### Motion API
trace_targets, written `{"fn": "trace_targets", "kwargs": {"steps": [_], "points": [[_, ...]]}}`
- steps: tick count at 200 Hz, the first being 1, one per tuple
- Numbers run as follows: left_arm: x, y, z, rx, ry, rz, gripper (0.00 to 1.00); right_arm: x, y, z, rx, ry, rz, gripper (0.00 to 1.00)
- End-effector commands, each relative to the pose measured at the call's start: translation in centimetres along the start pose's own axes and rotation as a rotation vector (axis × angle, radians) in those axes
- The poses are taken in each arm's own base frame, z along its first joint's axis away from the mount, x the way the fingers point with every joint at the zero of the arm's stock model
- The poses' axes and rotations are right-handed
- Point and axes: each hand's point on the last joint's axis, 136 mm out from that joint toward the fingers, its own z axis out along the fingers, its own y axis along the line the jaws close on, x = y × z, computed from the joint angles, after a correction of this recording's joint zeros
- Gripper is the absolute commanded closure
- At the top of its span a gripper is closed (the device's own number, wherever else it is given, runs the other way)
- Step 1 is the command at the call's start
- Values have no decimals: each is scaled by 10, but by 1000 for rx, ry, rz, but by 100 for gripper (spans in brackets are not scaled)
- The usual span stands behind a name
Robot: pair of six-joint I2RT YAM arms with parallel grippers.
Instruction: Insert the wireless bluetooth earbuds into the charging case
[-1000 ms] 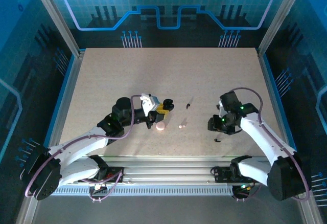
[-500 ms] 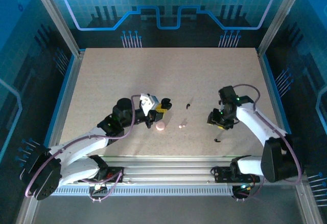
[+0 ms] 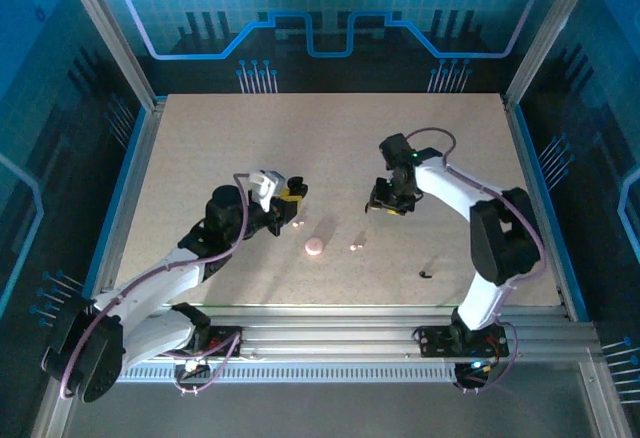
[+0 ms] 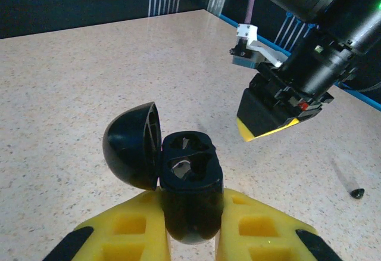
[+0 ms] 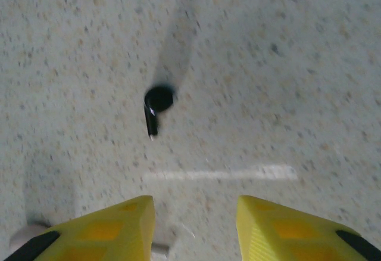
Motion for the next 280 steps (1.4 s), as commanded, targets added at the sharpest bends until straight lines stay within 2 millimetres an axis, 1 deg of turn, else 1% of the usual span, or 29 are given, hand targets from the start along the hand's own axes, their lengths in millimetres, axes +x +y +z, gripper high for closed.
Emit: {"fn": "trace_targets", "kwargs": {"steps": [1, 22, 53, 107, 173, 220, 258, 280], "points": [[3, 8, -4, -17, 4, -22, 90, -17, 12, 11, 27, -27, 20, 60], [4, 12, -4, -22, 4, -20, 90, -25, 19, 23, 43, -16, 15, 63], [9, 15, -3, -29, 17, -6, 90, -30, 21, 38, 61, 7, 22, 63], [9, 19, -2, -31, 17, -3, 90, -31, 22, 55, 72, 47, 33, 66], [11, 20, -2, -35, 16, -10, 90, -21, 15, 60, 115, 72, 28, 68], [13, 22, 0, -39, 26, -19, 90, -15, 17, 59, 117, 85, 22, 69], [16, 23, 0, -42, 27, -21, 90, -6, 14, 65, 135, 110, 22, 71], [16, 25, 0, -51, 29, -14, 90, -6, 14, 64, 137, 113, 20, 70]]}}
